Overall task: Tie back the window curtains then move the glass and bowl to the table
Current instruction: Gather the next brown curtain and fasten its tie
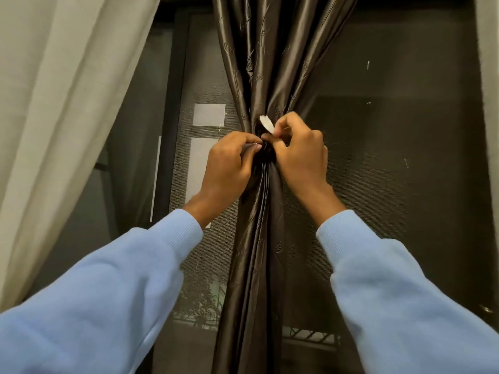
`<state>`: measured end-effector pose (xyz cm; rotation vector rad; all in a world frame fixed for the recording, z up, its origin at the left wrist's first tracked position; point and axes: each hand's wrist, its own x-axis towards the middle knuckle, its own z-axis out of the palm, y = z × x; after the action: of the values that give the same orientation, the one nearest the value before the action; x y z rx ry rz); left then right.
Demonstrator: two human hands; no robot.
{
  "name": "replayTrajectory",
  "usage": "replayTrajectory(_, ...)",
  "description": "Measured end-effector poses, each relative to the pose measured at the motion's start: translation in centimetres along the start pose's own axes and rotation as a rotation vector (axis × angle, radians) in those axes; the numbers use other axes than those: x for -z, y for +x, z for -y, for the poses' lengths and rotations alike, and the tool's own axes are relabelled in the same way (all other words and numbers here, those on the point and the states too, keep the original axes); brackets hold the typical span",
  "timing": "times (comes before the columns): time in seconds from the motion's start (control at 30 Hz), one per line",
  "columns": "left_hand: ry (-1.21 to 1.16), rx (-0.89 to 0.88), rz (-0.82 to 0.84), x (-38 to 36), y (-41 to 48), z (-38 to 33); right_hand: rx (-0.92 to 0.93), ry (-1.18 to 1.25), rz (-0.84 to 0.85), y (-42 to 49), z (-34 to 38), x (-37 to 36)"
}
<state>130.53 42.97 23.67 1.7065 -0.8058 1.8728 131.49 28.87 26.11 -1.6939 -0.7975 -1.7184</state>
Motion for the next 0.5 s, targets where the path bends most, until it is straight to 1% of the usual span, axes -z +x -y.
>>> replayTrajectory(0.03, 0.029, -0.035, 0.012, 0.0, -0.1, 0.1, 0.022, -0.012, 0.014, -0.2, -0.3, 0.0)
replayTrajectory(0.1, 0.033, -0.047, 0.025, 0.1, -0.3, 0.5, 0.058, 0.010, 0.068, -0.4, -1.0, 0.0)
replayTrajectory(0.23, -0.048, 0.018, 0.041, 0.3, -0.5, 0.7, 0.182, 0.030, 0.230, -0.9, -2.1, 0.2)
replayTrajectory(0.33, -0.080, 0.051, 0.058, 0.3, -0.3, 0.7, 0.230, -0.049, 0.349, -1.0, -2.2, 0.7)
replayTrajectory(0.5, -0.027, -0.040, 0.161, 0.1, -0.1, 0.5, 0.276, -0.294, 0.473, 0.4, -1.4, 2.1)
